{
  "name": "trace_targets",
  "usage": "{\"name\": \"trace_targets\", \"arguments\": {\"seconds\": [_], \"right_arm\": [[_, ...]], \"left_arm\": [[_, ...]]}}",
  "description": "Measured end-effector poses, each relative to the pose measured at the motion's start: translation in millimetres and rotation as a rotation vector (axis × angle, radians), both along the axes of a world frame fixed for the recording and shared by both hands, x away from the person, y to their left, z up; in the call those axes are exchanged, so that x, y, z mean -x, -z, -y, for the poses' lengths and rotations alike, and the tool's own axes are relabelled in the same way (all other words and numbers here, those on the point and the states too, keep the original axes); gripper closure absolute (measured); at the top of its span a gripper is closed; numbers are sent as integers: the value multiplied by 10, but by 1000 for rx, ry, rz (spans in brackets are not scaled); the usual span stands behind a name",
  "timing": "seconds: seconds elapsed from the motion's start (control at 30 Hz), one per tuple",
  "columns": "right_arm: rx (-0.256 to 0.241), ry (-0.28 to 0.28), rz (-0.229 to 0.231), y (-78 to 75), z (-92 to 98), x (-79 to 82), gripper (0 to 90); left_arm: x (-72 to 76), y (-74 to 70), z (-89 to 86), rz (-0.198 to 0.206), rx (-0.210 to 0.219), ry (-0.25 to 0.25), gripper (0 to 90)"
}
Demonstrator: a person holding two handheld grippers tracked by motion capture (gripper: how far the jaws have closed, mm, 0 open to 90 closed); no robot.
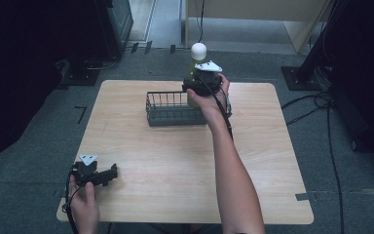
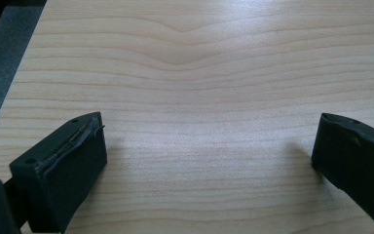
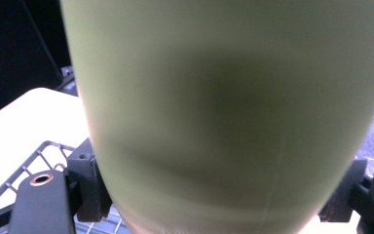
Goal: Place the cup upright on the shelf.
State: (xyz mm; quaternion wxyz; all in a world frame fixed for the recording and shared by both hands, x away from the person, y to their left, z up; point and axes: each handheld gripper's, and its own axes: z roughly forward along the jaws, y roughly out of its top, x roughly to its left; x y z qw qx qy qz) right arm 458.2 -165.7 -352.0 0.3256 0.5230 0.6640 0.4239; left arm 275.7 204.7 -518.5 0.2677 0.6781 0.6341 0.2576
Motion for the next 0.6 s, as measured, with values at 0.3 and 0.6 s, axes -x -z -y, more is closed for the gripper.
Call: {"name": "trace_targets", "arguments": {"seconds": [0.3,0.6], "right_arm": [[17,1,-42,180,-27,-30,204],[14,-2,-50,298,-33,-25,204]], "left_arm": [[0,0,0,0,0,0,0],[0,0,0,0,0,0,1]]}}
